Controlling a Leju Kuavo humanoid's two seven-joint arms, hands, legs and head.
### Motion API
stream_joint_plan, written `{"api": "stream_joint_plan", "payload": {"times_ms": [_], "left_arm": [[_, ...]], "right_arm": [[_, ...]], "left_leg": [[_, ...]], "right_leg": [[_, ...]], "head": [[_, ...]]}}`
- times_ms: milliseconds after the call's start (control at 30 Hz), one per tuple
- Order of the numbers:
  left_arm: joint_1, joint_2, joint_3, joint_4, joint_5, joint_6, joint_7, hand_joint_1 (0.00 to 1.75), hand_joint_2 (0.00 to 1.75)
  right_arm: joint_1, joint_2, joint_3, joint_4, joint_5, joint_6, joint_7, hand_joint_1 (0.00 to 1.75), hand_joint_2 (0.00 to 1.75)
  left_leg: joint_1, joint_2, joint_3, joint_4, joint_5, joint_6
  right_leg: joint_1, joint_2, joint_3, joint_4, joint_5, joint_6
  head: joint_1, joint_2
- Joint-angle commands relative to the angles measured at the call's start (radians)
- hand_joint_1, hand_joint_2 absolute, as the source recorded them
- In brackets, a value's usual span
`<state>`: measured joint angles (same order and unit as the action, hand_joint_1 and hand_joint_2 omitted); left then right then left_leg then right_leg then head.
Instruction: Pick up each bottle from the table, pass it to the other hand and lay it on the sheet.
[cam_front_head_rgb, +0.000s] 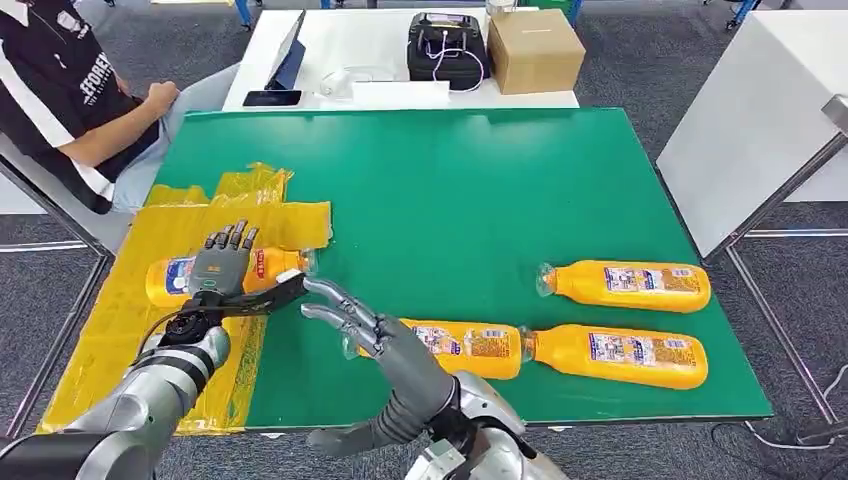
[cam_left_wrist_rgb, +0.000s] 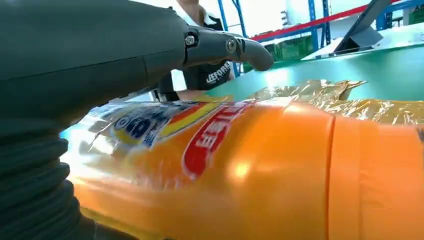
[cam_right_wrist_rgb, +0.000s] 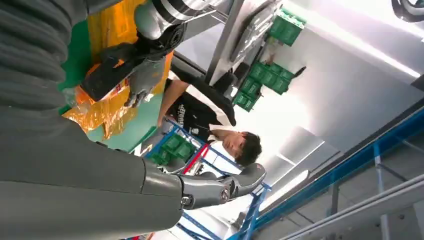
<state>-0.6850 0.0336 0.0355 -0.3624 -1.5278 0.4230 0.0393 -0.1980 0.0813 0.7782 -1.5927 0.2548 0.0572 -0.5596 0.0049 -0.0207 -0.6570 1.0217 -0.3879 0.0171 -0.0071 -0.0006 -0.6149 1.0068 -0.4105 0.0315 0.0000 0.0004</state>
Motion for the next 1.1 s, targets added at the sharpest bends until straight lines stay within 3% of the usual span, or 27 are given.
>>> {"api": "stream_joint_plan", "payload": {"times_ms": [33,133,333,467,633,767,867,933,1100], "left_arm": [[-0.016,0.0,0.014,0.082,-0.004,-0.038,0.025,0.0,1.75],[-0.012,-0.005,0.047,0.072,0.032,-0.006,-0.014,0.0,1.75],[-0.01,-0.035,0.173,0.031,0.227,0.019,-0.246,0.0,1.75],[-0.01,-0.035,0.173,0.031,0.227,0.019,-0.246,0.0,1.75],[0.0,-0.05,0.227,-0.004,0.362,-0.027,-0.386,0.0,1.75],[0.087,-0.103,0.221,-0.082,0.446,-0.041,-0.486,0.0,1.75],[0.082,-0.128,0.199,-0.111,0.497,-0.014,-0.512,0.0,1.75],[0.088,-0.136,0.18,-0.123,0.496,0.039,-0.498,0.0,1.75],[0.171,-0.176,0.172,-0.207,0.605,0.046,-0.563,0.0,1.75]], "right_arm": [[-0.036,-0.004,-0.006,0.069,0.004,0.004,0.011,0.0,1.75],[-0.034,-0.003,-0.011,0.073,0.004,0.005,0.013,0.0,1.75],[-0.014,0.002,-0.031,0.085,0.017,-0.004,0.016,0.0,1.75],[-0.014,0.002,-0.031,0.085,0.017,-0.004,0.016,0.0,1.75],[-0.008,0.001,-0.048,0.09,0.027,-0.01,0.016,0.0,1.75],[0.072,-0.023,-0.054,0.053,0.071,-0.038,0.0,0.0,1.75],[0.022,-0.004,-0.077,0.097,0.065,-0.038,0.012,0.0,1.75],[0.006,0.001,-0.088,0.105,0.064,-0.036,0.02,0.0,1.75],[0.064,-0.022,-0.088,0.066,0.108,-0.051,0.023,0.0,1.75]], "left_leg": [[0.001,0.004,0.006,-0.002,-0.002,-0.001],[0.001,0.004,0.006,-0.001,-0.002,0.0],[0.0,0.001,0.004,-0.001,0.0,0.0],[0.002,0.002,0.009,-0.002,-0.003,-0.001],[0.001,0.002,0.004,0.0,-0.001,-0.001],[0.0,0.0,0.004,-0.002,-0.001,-0.001],[0.001,-0.001,0.008,-0.003,-0.002,-0.001],[0.001,0.0,0.003,0.0,-0.001,-0.001],[0.001,0.002,0.005,-0.001,-0.002,-0.001]], "right_leg": [[0.001,0.002,0.006,-0.003,-0.001,-0.001],[0.001,0.002,0.006,-0.002,0.0,-0.001],[0.0,0.0,0.004,-0.001,-0.001,0.0],[0.002,0.0,0.01,-0.004,-0.002,-0.001],[0.001,0.0,0.004,-0.001,-0.001,0.0],[0.0,-0.002,0.004,-0.002,-0.001,0.0],[0.001,-0.003,0.01,-0.005,-0.003,0.0],[0.001,-0.002,0.004,-0.001,-0.002,0.0],[0.001,0.0,0.005,-0.003,-0.001,0.0]], "head": [[0.0,0.0],[0.0,0.0],[0.0,0.0],[0.0,0.0],[0.0,0.0],[0.0,0.0],[0.0,0.0],[0.0,0.0],[0.0,0.0]]}}
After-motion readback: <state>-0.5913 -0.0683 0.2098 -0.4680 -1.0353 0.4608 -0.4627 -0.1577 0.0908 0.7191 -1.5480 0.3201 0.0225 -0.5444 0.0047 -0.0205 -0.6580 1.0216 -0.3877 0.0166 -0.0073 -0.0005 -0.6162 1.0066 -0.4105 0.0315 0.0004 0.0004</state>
